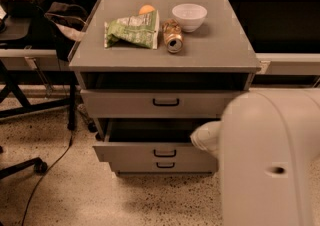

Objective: Open middle drawer

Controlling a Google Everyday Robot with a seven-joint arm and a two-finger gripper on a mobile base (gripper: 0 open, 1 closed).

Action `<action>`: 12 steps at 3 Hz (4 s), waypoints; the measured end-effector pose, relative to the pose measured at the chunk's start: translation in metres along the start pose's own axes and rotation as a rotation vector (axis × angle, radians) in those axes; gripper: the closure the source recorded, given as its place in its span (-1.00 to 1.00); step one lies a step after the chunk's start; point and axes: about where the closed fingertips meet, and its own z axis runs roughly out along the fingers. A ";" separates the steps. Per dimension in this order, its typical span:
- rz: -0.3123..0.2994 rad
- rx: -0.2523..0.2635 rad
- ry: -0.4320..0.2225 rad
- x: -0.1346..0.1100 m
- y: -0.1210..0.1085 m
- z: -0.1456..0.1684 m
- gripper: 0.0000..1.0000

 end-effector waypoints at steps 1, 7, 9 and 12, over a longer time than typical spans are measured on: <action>0.040 0.024 -0.033 0.021 0.004 -0.012 1.00; 0.118 -0.039 0.053 0.123 0.060 -0.064 1.00; 0.170 -0.110 0.127 0.176 0.089 -0.089 1.00; 0.206 -0.135 0.161 0.207 0.096 -0.117 -0.42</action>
Offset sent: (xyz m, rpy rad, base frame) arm -0.1219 -0.0228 -0.0377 0.1039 -0.0519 -0.1067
